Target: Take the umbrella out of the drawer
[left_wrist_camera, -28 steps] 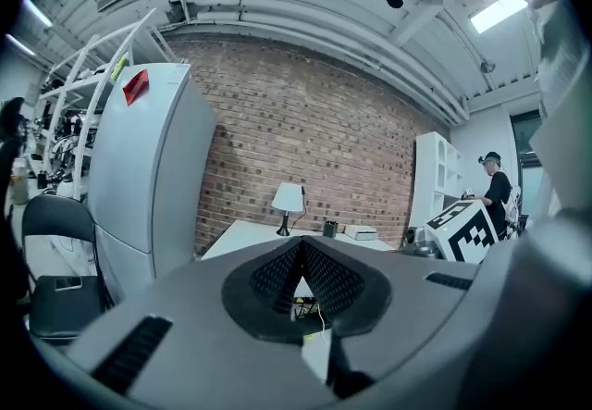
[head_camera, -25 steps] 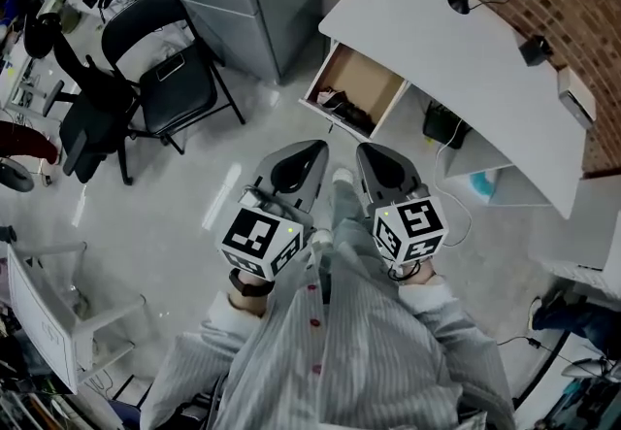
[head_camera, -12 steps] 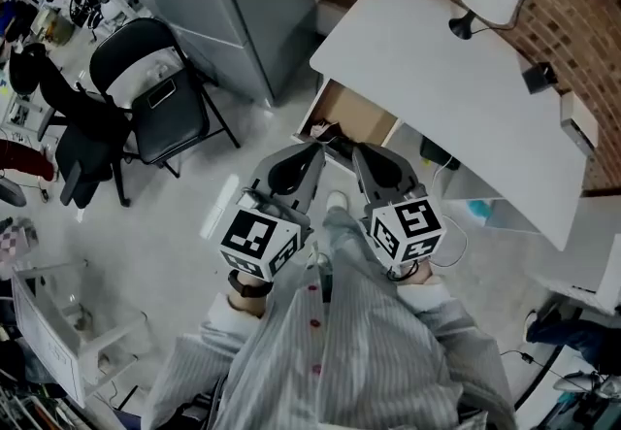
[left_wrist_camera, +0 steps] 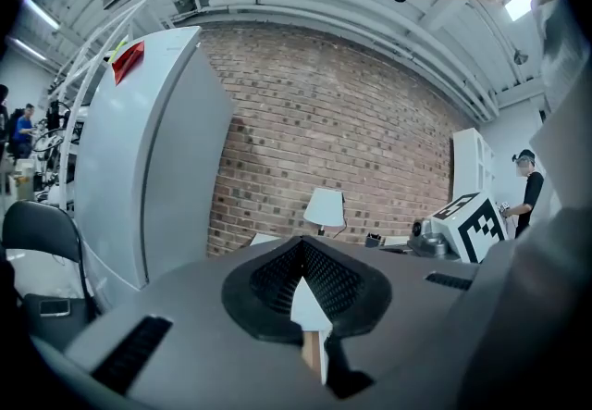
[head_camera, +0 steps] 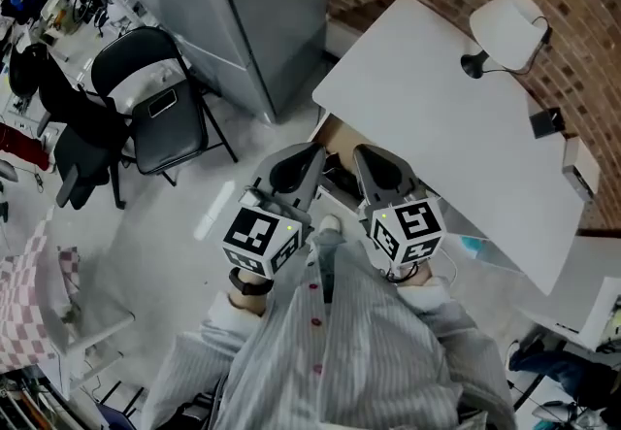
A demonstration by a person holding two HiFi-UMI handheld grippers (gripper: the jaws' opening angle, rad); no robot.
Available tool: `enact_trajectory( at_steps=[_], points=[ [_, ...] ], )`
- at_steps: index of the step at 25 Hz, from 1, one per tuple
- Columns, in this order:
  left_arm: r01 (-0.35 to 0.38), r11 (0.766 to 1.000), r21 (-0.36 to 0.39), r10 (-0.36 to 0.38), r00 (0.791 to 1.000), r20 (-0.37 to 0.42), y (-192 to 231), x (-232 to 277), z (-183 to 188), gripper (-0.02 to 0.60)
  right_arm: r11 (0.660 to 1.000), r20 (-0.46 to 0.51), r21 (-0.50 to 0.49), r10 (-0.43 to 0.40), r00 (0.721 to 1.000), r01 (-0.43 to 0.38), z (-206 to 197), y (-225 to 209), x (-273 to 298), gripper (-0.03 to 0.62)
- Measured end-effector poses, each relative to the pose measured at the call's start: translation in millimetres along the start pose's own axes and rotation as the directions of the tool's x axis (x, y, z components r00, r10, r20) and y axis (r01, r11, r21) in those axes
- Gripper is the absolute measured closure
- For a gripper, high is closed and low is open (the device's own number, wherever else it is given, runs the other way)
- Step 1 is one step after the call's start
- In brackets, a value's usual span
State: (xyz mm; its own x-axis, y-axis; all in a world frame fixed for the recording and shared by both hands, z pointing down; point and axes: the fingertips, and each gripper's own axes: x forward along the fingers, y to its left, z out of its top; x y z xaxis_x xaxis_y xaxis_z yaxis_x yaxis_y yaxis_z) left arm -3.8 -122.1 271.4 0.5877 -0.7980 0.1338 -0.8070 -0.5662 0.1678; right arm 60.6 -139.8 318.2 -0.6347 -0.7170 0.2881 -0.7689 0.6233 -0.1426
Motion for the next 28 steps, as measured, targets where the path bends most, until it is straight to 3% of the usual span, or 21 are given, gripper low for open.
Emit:
enact_trajectory(
  at_steps=[8, 20, 28],
  points=[
    [-0.02, 0.999, -0.024, 0.02, 1.0, -0.017, 23.2, 26.1, -5.7, 0.574, 1.0, -0.031, 0.01, 0.01, 0.999, -0.01, -1.9, -23.3, 26.4, 0.559],
    [0.002, 1.0, -0.022, -0.004, 0.998, -0.068, 43.4, 33.8, -13.3, 0.572, 1.0, -0.066, 0.014, -0.008, 0.998, 0.009, -6.5, -23.7, 53.2, 0.557],
    [0.008, 1.0, -0.029, -0.011, 0.996, -0.094, 64.4, 41.6, -49.3, 0.572, 1.0, -0.121, -0.003, -0.029, 0.992, 0.028, -44.2, -26.8, 74.9, 0.559]
  ],
)
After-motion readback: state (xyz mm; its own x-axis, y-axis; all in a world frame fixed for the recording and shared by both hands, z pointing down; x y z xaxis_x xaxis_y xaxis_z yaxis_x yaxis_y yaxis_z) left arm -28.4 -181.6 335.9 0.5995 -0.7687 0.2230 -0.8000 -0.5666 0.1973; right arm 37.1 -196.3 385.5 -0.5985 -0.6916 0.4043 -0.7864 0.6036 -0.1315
